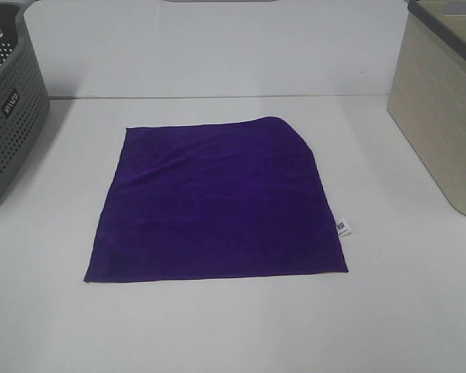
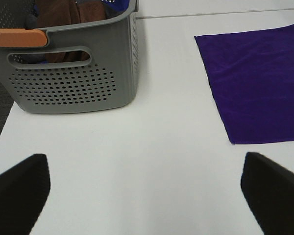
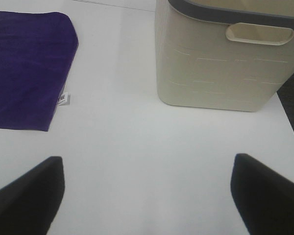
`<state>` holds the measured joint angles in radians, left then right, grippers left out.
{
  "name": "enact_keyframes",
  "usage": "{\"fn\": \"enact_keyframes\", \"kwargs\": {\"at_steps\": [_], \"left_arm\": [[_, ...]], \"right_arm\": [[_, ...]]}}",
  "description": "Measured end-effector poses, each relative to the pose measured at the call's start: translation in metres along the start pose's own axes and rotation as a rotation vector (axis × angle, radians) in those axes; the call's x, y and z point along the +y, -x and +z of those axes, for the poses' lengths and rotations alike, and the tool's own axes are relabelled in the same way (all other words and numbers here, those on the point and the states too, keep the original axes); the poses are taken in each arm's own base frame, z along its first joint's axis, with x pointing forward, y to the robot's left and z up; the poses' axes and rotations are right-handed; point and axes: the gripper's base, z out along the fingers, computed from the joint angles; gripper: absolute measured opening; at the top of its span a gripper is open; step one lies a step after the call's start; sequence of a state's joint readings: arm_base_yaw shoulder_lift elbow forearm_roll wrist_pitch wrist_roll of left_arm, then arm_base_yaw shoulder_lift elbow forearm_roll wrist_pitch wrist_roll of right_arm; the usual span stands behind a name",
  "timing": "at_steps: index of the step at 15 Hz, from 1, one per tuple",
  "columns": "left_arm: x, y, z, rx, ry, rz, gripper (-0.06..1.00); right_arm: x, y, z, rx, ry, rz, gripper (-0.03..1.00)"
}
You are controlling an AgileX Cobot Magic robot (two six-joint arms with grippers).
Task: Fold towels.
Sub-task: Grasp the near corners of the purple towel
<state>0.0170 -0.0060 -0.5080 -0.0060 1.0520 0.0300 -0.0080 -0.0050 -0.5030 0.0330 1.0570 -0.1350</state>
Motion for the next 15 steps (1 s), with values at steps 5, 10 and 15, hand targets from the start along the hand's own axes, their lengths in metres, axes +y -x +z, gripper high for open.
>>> {"fn": "enact_keyframes", "kwargs": {"at_steps": [5, 10, 15], "left_arm": [[-0.0002, 0.0, 0.0, 0.0, -0.002, -0.001, 0.99], [-0.0002, 0.0, 0.0, 0.0, -0.002, -0.001, 0.99], [-0.0002, 0.0, 0.0, 0.0, -0.002, -0.001, 0.99]], "right_arm": [[0.0, 0.0, 0.0, 0.0, 0.0, 0.0, 0.89], [0.0, 0.0, 0.0, 0.0, 0.0, 0.0, 0.89], [-0.0001, 0.0, 0.0, 0.0, -0.001, 0.0, 0.9]]}}
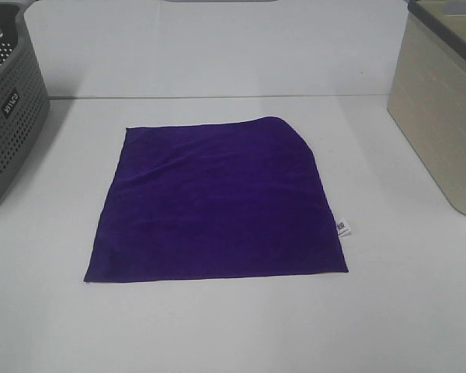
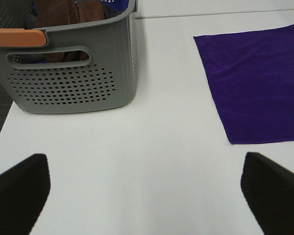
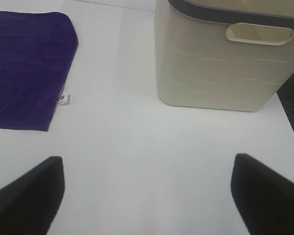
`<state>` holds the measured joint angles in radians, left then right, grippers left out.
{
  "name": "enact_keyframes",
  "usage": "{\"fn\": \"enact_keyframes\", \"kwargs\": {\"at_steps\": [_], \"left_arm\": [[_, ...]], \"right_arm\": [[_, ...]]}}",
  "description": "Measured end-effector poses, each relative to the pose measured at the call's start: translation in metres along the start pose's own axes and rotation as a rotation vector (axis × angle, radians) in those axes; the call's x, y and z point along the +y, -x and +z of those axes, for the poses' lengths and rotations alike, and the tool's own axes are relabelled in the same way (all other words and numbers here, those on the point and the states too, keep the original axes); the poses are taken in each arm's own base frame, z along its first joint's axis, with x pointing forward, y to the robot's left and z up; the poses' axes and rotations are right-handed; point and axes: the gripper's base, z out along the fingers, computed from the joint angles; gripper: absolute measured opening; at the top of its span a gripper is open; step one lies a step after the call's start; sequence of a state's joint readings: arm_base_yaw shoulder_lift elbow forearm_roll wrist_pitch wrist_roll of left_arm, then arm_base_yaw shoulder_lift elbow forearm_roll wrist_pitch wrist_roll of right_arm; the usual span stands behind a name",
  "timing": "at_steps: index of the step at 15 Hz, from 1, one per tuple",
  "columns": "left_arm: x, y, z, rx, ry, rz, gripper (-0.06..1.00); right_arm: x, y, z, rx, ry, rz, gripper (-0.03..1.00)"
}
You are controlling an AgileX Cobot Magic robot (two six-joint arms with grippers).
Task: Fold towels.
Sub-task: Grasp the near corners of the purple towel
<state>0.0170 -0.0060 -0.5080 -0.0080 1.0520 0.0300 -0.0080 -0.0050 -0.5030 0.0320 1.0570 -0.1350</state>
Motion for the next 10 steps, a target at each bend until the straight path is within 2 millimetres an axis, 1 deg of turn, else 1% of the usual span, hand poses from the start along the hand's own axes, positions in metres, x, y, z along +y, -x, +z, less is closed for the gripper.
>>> {"fn": "enact_keyframes", "kwargs": {"at_steps": [2, 4, 10], "left_arm": [[0.0, 0.0, 0.0, 0.0, 0.0, 0.0, 0.99], [0.0, 0.0, 0.0, 0.0, 0.0, 0.0, 0.99], [0.0, 0.0, 0.0, 0.0, 0.0, 0.0, 0.99]], "right_arm": [[0.0, 0.0, 0.0, 0.0, 0.0, 0.0, 0.93], [0.0, 0.0, 0.0, 0.0, 0.0, 0.0, 0.94], [-0.0002, 0.0001, 0.0, -0.001, -0.002, 0.0, 0.95]]}}
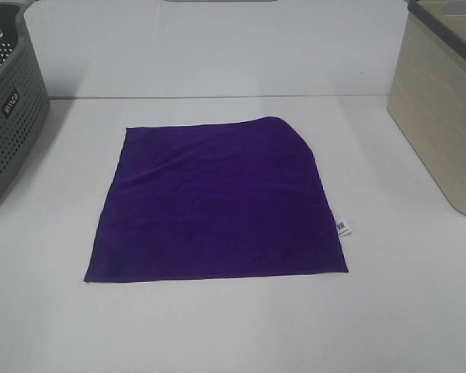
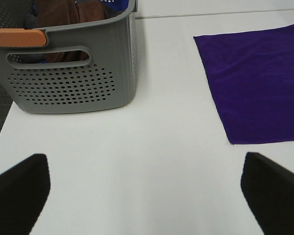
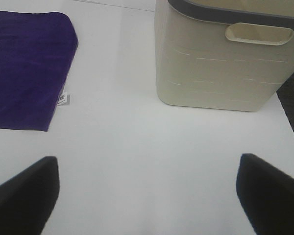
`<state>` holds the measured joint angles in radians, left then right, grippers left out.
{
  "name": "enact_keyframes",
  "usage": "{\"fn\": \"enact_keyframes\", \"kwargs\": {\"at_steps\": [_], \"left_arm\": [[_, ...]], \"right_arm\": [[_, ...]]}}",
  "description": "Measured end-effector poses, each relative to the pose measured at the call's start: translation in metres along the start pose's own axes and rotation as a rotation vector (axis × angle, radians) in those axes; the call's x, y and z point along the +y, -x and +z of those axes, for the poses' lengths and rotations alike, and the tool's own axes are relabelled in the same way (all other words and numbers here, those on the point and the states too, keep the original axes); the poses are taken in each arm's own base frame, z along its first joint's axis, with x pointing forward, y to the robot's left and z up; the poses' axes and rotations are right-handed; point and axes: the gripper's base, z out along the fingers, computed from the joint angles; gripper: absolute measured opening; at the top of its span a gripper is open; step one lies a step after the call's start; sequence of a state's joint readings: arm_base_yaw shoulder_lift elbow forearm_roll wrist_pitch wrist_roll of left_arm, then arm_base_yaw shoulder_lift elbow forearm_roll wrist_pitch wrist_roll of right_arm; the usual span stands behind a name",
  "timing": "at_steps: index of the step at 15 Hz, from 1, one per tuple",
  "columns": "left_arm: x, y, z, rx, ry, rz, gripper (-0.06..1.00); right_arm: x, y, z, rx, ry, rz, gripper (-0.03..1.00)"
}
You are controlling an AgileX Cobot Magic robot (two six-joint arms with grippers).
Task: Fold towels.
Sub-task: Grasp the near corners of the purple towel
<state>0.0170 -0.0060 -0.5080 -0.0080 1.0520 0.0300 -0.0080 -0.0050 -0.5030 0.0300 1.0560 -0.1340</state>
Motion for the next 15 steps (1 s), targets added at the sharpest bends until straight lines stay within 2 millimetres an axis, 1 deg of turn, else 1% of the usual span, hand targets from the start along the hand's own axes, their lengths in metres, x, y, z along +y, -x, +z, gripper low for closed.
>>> {"fn": "enact_keyframes", "kwargs": {"at_steps": [15], "left_arm": [[0.0, 0.0, 0.0, 0.0, 0.0, 0.0, 0.99]], "right_arm": [[-0.0002, 0.0, 0.0, 0.0, -0.003, -0.001, 0.95]]}}
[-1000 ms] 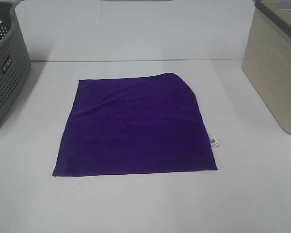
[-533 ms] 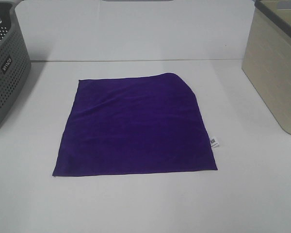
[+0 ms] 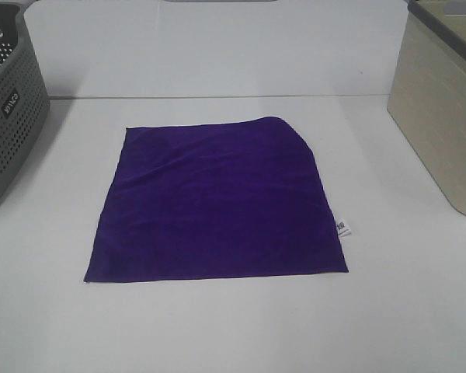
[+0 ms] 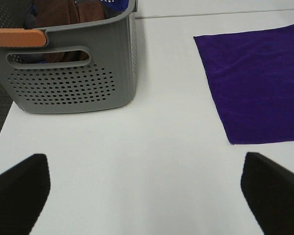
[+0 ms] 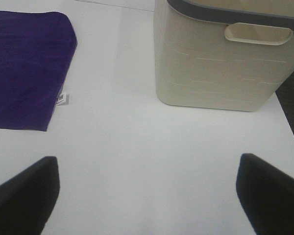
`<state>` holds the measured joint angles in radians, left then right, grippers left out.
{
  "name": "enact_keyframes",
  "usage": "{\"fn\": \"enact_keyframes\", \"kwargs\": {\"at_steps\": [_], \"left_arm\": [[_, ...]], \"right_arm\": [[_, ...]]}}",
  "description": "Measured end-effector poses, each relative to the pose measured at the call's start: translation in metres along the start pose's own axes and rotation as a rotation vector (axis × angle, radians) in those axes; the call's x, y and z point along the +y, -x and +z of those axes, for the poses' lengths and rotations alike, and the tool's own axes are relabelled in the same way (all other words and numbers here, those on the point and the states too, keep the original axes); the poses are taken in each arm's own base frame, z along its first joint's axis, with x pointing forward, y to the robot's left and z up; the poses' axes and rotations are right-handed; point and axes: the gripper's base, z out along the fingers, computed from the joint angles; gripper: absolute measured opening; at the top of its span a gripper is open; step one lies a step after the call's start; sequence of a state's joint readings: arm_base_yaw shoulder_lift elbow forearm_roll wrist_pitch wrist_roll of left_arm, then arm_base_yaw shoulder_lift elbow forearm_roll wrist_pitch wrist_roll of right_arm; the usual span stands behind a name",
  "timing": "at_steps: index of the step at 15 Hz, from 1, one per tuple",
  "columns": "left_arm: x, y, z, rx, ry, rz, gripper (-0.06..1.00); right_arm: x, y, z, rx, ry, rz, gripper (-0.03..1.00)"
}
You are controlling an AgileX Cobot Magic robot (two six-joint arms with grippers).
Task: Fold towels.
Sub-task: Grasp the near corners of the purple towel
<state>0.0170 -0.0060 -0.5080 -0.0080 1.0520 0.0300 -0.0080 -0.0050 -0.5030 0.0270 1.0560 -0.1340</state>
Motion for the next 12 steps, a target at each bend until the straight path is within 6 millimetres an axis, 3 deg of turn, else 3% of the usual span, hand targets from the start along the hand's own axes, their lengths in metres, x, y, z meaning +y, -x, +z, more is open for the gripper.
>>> {"fn": "enact_keyframes", "kwargs": {"at_steps": [12], "left_arm": [[0.0, 0.0, 0.0, 0.0, 0.0, 0.0, 0.99]], "right_arm": [[0.0, 0.0, 0.0, 0.0, 0.0, -0.003, 0.95]]}}
